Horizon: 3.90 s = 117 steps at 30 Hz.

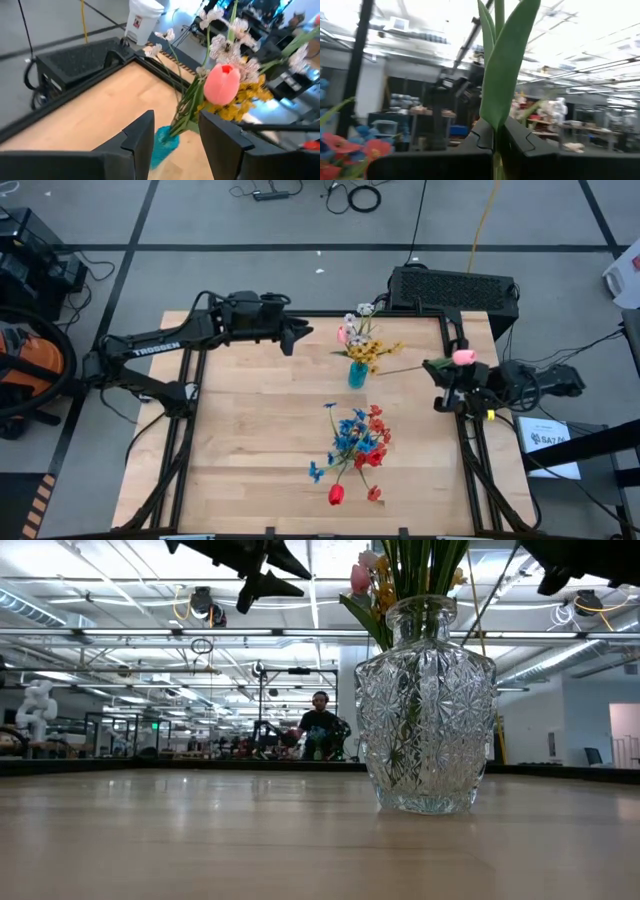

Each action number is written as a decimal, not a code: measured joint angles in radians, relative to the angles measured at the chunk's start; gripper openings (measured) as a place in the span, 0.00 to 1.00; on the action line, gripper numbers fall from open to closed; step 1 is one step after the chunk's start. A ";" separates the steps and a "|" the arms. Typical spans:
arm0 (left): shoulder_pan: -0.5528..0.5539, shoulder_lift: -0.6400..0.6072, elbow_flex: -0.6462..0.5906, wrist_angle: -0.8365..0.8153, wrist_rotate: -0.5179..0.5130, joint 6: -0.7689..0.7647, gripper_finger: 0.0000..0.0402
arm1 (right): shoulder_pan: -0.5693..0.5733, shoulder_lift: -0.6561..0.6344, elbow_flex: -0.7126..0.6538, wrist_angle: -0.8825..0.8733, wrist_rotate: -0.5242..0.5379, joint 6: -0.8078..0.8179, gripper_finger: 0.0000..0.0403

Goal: Sort flowers into vase by color
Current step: Put the pink tulip into the blue vase

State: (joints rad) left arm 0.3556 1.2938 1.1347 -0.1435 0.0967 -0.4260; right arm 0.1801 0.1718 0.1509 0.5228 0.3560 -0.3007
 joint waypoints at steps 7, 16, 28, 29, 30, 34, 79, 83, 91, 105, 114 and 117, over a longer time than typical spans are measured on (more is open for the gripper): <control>-0.002 0.001 0.000 -0.007 -0.049 0.168 0.40 | -0.053 0.114 0.018 0.094 -0.101 -0.008 0.00; -0.018 0.001 0.000 -0.007 -0.072 0.233 0.40 | -0.134 0.331 0.122 0.095 -0.184 -0.029 0.00; -0.036 0.001 0.000 -0.070 -0.072 0.232 0.40 | -0.249 0.568 0.234 0.095 -0.315 -0.003 0.00; -0.038 0.000 0.001 -0.080 -0.072 0.232 0.40 | -0.257 0.584 0.234 0.094 -0.314 0.002 0.00; -0.041 0.000 0.001 -0.091 -0.072 0.233 0.40 | -0.262 0.601 0.234 0.093 -0.313 0.005 0.00; -0.049 0.001 0.001 -0.118 -0.072 0.233 0.40 | -0.279 0.662 0.233 0.099 -0.312 0.012 0.00; 0.173 -0.010 -0.315 0.162 0.096 0.384 0.40 | -0.285 0.703 0.808 -0.720 0.170 0.343 0.00; 0.182 0.018 -0.427 0.358 0.111 0.417 0.40 | -0.320 0.752 0.808 -0.754 0.171 0.437 0.00; 0.181 0.151 -0.469 0.509 0.131 0.493 0.40 | -0.393 0.823 0.808 -0.762 0.163 0.499 0.00; 0.177 0.292 -0.377 0.521 0.245 0.439 0.61 | -0.410 0.771 0.808 -0.795 0.127 0.477 0.00; 0.172 0.291 -0.375 0.528 0.214 0.312 0.84 | -0.410 0.766 0.808 -0.827 0.078 0.443 0.00; 0.172 0.291 -0.375 0.529 0.212 0.295 0.85 | -0.410 0.767 0.808 -0.833 0.055 0.420 0.01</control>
State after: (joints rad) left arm 0.5274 1.5852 0.7593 0.3856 0.3092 -0.1311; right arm -0.2302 0.9386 0.9592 -0.3099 0.4113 0.1191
